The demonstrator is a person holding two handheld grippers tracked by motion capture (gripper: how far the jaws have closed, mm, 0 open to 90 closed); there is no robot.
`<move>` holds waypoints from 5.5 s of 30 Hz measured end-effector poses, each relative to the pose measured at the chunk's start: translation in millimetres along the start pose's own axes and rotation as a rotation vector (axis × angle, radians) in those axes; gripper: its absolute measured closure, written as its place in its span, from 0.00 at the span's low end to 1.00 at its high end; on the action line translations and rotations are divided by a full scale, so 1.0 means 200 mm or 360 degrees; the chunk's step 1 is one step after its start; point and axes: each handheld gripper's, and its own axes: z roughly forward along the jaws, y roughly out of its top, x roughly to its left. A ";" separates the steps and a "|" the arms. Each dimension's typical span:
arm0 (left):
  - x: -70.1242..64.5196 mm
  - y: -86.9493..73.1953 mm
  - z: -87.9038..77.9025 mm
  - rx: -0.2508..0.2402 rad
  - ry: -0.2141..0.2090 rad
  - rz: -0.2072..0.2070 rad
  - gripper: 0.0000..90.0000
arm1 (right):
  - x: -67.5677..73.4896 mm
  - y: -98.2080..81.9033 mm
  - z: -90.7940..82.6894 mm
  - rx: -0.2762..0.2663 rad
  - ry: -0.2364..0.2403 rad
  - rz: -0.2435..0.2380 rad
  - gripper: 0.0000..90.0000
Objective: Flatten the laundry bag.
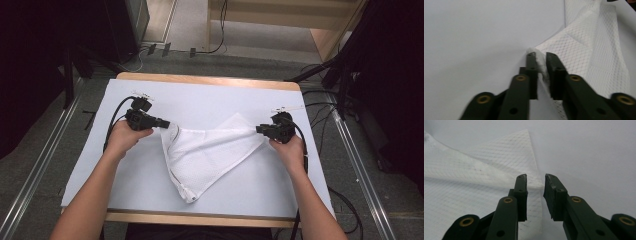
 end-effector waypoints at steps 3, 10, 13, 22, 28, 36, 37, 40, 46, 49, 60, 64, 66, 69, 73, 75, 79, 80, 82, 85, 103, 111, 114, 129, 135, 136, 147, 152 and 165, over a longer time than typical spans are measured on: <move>0.02 -0.03 -0.01 0.0002 0.0009 -0.0033 0.99 | -0.01 -0.01 -0.01 0.0005 -0.0011 0.0002 0.81; 0.04 -0.10 -0.10 -0.0093 0.0088 -0.0038 0.99 | -0.04 -0.04 -0.04 -0.0004 -0.0027 0.0023 0.80; 0.06 -0.14 -0.12 -0.0111 0.0105 -0.0054 0.99 | -0.04 -0.05 -0.04 0.0005 -0.0020 0.0030 0.80; 0.09 -0.19 -0.16 -0.0168 0.0116 -0.0088 0.99 | 0.00 -0.07 0.03 0.0070 -0.0002 -0.0021 0.78; 0.11 -0.21 -0.17 -0.0167 0.0149 -0.0091 0.99 | 0.01 -0.08 0.06 0.0128 -0.0024 -0.0048 0.90; 0.14 -0.24 -0.20 -0.0189 0.0164 -0.0121 0.99 | -0.01 -0.07 0.06 0.0144 -0.0037 -0.0053 1.00; 0.14 -0.25 -0.20 -0.0194 0.0167 -0.0128 0.99 | -0.01 -0.07 0.06 0.0144 -0.0037 -0.0053 1.00; 0.15 -0.27 -0.22 -0.0201 0.0184 -0.0137 0.99 | -0.04 -0.05 0.04 0.0115 -0.0049 -0.0022 1.00; 0.15 -0.31 -0.22 -0.0191 0.0185 -0.0164 0.99 | -0.09 -0.03 0.05 0.0081 -0.0064 0.0036 1.00; 0.15 -0.34 -0.21 -0.0176 0.0175 -0.0168 0.99 | -0.11 -0.01 0.07 0.0077 -0.0067 0.0037 1.00; 0.14 -0.45 -0.21 -0.0116 0.0122 -0.0215 0.99 | -0.13 0.10 0.16 0.0020 -0.0080 0.0036 1.00; 0.12 -0.50 -0.23 -0.0068 0.0124 -0.0192 0.87 | -0.12 0.14 0.21 0.0021 -0.0068 0.0051 1.00; 0.13 -0.50 -0.26 -0.0105 0.0137 -0.0197 0.83 | -0.11 0.14 0.22 0.0017 -0.0072 0.0037 0.97; 0.14 -0.48 -0.32 -0.0183 0.0167 -0.0190 0.73 | -0.09 0.15 0.20 -0.0015 -0.0069 0.0018 0.85; 0.14 -0.41 -0.33 -0.0208 0.0175 -0.0137 0.68 | -0.06 0.15 0.13 -0.0035 -0.0021 0.0046 0.81; 0.14 -0.36 -0.31 -0.0194 0.0176 -0.0098 0.67 | -0.03 0.14 0.09 -0.0053 -0.0002 0.0029 0.81; 0.15 -0.27 -0.26 -0.0179 0.0151 -0.0068 0.67 | 0.03 0.10 0.04 -0.0048 0.0011 -0.0015 0.80; 0.15 -0.24 -0.24 -0.0167 0.0142 -0.0053 0.66 | 0.04 0.10 0.04 -0.0039 0.0009 -0.0021 0.79; 0.15 -0.21 -0.21 -0.0147 0.0145 -0.0031 0.66 | 0.07 0.08 0.02 -0.0036 0.0019 -0.0028 0.78; 0.15 -0.14 -0.15 -0.0096 0.0153 -0.0001 0.65 | 0.10 0.05 0.00 -0.0030 0.0030 -0.0035 0.76; 0.20 0.01 0.15 0.0045 0.0197 0.0099 0.63 | 0.28 -0.17 -0.01 0.0017 0.0074 -0.0084 0.68; 0.20 0.00 0.18 0.0015 0.0185 0.0107 0.68 | 0.31 -0.20 0.05 0.0060 0.0019 -0.0099 0.64; 0.20 -0.01 0.18 0.0030 0.0196 0.0131 0.77 | 0.32 -0.20 0.07 0.0046 -0.0003 -0.0111 0.63; 0.22 -0.01 0.18 0.0055 0.0153 -0.0002 1.00 | 0.36 -0.16 0.12 0.0045 -0.0025 -0.0142 1.00; 0.20 -0.02 0.15 0.0044 0.0122 -0.0026 1.00 | 0.33 -0.13 0.12 0.0046 -0.0023 -0.0115 1.00; 0.20 -0.02 0.15 0.0041 0.0120 -0.0024 1.00 | 0.32 -0.12 0.11 0.0050 -0.0016 -0.0097 1.00; 0.12 -0.14 0.04 -0.0023 0.0138 -0.0071 1.00 | 0.24 -0.01 0.15 0.0014 0.0015 -0.0069 1.00; 0.05 -0.20 -0.04 -0.0090 0.0163 -0.0050 1.00 | 0.23 0.06 0.19 0.0027 0.0014 -0.0099 1.00; -0.01 -0.30 -0.05 -0.0079 0.0084 -0.0145 1.00 | 0.20 0.19 0.28 0.0059 0.0023 -0.0127 1.00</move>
